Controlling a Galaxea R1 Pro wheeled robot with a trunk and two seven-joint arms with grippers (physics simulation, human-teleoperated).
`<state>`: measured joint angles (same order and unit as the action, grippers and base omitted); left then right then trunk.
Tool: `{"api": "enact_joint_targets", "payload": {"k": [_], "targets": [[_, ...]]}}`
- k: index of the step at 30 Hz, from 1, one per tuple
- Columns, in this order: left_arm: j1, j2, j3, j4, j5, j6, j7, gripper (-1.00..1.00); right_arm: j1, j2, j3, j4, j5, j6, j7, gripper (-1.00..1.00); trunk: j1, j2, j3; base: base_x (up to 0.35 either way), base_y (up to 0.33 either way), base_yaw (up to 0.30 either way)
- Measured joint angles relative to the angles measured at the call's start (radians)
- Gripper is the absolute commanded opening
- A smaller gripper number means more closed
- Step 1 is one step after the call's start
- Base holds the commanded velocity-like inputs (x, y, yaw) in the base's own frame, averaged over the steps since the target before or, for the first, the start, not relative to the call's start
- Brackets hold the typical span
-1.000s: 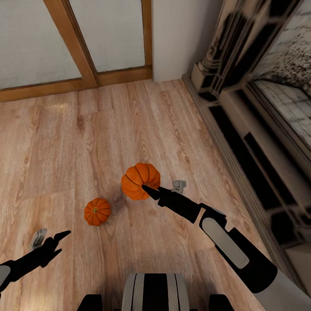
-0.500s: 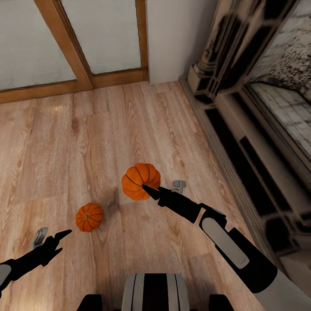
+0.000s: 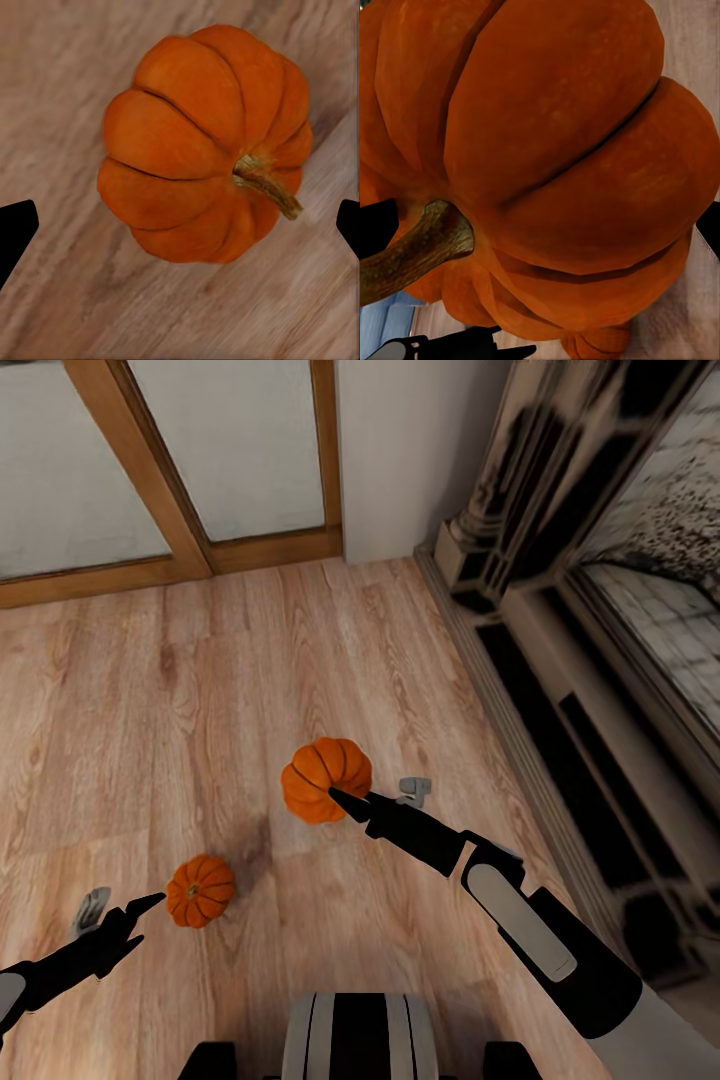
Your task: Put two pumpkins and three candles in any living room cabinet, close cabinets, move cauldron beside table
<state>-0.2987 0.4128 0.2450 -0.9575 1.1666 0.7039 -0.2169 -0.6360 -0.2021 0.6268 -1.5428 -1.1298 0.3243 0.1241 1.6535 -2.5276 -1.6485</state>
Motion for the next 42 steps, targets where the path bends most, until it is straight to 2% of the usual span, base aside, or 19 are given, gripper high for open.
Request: {"api": "enact_joint_targets", "payload": {"k": [20,38,42], "targets": [[0.0,0.0,0.001,0.004,-0.005,-0.001,0.001,1.0,0.0,0.0,0.0,0.001,0.0,-0.001,0.0,-1.0,0.0,0.0,0.0,0.086,0.0,0.0],[0.0,0.0,0.001,0.004,-0.004,-0.003,-0.001,1.0,0.001,-0.001,0.002,0.002,0.003,-0.001,0.0,-1.0,0.008,-0.004,-0.07,0.0,0.0,0.0],[0.0,0.0,0.002,0.003,-0.003,-0.003,-0.002,1.0,0.003,-0.001,0.003,0.009,0.001,-0.004,0.001,-1.0,0.008,-0.004,-0.07,0.0,0.0,0.0]]}}
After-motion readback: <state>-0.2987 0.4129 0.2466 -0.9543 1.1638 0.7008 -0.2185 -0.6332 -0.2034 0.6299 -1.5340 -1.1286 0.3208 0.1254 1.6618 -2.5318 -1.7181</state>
